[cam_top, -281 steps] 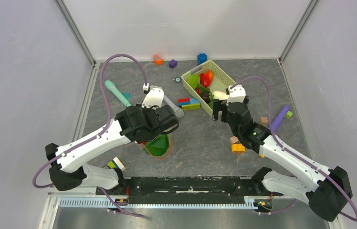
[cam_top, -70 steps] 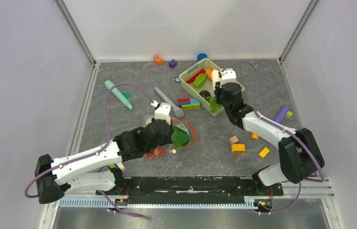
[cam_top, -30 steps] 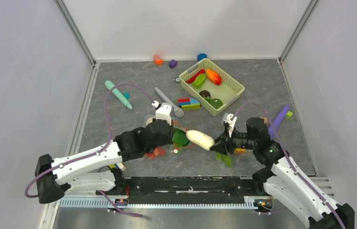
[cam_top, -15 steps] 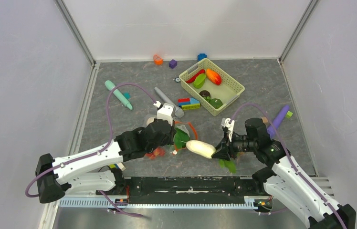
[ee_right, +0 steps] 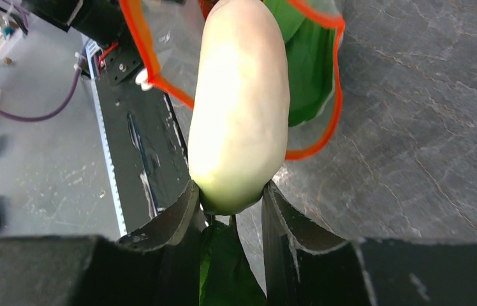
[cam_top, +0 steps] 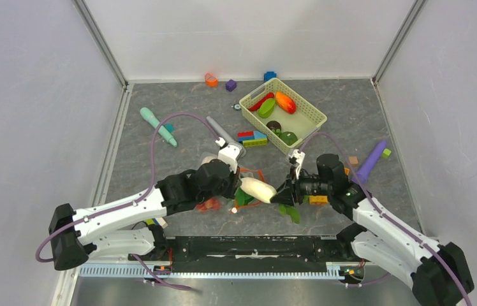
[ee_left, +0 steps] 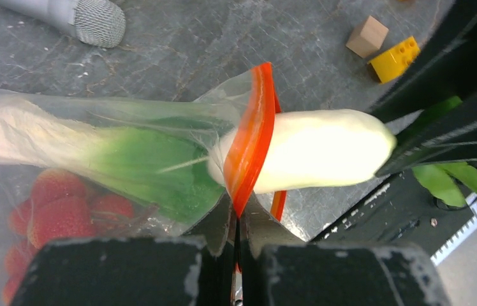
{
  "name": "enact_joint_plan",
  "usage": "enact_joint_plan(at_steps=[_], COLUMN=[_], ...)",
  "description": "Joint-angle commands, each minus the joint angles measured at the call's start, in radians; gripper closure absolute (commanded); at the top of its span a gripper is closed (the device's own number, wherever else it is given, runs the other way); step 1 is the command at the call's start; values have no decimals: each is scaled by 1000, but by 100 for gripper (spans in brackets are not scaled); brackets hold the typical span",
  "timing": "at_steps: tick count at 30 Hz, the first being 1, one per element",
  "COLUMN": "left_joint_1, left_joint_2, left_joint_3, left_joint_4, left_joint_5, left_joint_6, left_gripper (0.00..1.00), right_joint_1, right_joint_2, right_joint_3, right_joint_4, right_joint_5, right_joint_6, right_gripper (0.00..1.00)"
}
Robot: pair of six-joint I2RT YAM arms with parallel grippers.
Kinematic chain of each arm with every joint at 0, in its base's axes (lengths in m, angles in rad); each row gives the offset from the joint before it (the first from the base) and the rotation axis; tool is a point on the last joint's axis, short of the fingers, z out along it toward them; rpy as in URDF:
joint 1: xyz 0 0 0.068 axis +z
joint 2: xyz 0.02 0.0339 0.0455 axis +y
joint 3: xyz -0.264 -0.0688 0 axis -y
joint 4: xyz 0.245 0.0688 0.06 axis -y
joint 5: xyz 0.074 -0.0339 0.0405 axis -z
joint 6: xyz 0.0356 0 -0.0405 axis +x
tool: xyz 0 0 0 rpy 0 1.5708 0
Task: Place the food in the zip-top bag and seal the zipper
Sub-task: Place the fake vegetable in the zipper food storage bag.
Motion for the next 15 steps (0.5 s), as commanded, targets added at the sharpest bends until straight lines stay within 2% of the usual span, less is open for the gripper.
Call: enact_joint_plan(at_steps=[1, 6, 15], left_joint_1=[2, 2, -3], left_joint_2=[7, 7, 0], left_joint_3=[26, 28, 17], left_joint_4=[51, 58, 88], left_joint_5=[78, 124, 215], left_joint_6=[50, 51, 56], left_gripper=[98, 98, 98], right_joint_1=[64, 162, 253], right_joint_2=[68, 165, 372], right_joint_3=[-16, -12, 42], right_joint_4=[269, 431, 583], right_joint_5=[109, 299, 500], right_joint_6=[177, 317, 554], right_gripper=[100, 100, 100])
